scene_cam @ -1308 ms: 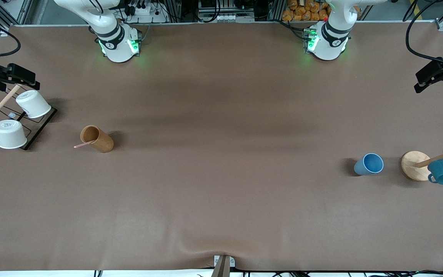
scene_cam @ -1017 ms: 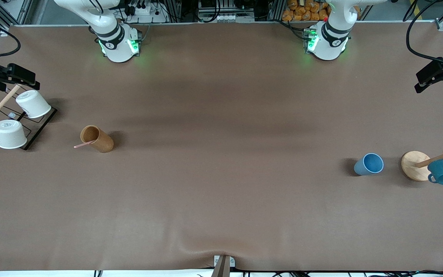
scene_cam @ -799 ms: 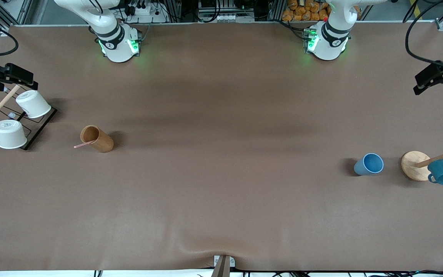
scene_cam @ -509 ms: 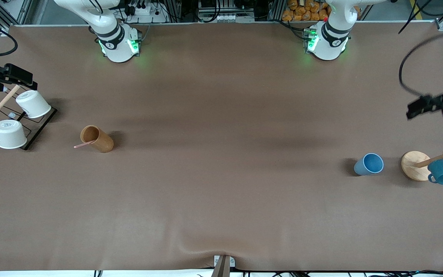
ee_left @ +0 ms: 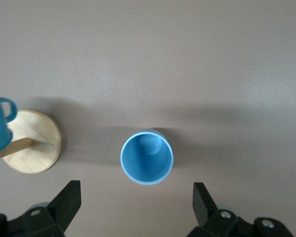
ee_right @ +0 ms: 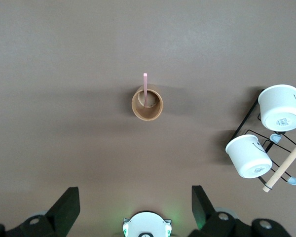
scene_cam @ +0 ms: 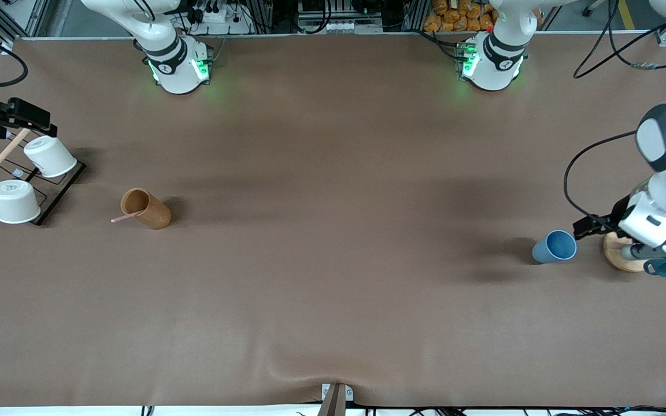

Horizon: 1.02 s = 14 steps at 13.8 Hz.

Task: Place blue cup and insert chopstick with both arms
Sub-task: 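Reach the left gripper to the blue cup while the right gripper reaches the chopstick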

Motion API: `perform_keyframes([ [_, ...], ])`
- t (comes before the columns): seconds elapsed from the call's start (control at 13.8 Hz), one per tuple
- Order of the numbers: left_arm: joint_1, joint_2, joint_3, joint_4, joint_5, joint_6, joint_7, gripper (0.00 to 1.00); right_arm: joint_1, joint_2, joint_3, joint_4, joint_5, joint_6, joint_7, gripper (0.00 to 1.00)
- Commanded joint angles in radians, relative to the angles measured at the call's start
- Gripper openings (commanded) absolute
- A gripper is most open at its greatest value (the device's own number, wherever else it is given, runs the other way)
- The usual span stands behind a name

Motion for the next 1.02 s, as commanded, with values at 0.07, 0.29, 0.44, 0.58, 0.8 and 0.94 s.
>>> perform_keyframes([
  [0.07, 0.037, 0.049, -0.004, -0.047, 0.008, 0.119, 0.026, 1.0, -0.005, 0.017, 0.001, 0.02, -0.001, -0.003, 0.002, 1.0],
  [0.29, 0.04, 0.086, -0.004, -0.06, 0.008, 0.139, 0.037, 0.99, -0.006, 0.03, -0.001, 0.021, -0.001, -0.003, 0.002, 1.0],
  [0.44, 0.045, 0.106, -0.004, -0.061, 0.008, 0.139, 0.039, 0.89, 0.0, 0.122, -0.001, 0.021, 0.001, -0.008, -0.001, 1.0],
  [0.58, 0.048, 0.126, -0.004, -0.061, 0.006, 0.139, 0.039, 0.83, -0.009, 0.152, -0.002, 0.035, 0.002, -0.009, -0.01, 1.0],
  [0.8, 0.051, 0.155, -0.004, -0.06, 0.006, 0.142, 0.039, 0.73, -0.012, 0.173, -0.001, 0.035, 0.007, -0.003, -0.008, 1.0],
  [0.94, 0.052, 0.167, -0.004, -0.058, 0.006, 0.143, 0.039, 0.58, -0.008, 0.207, 0.001, 0.041, 0.012, 0.006, -0.008, 1.0],
])
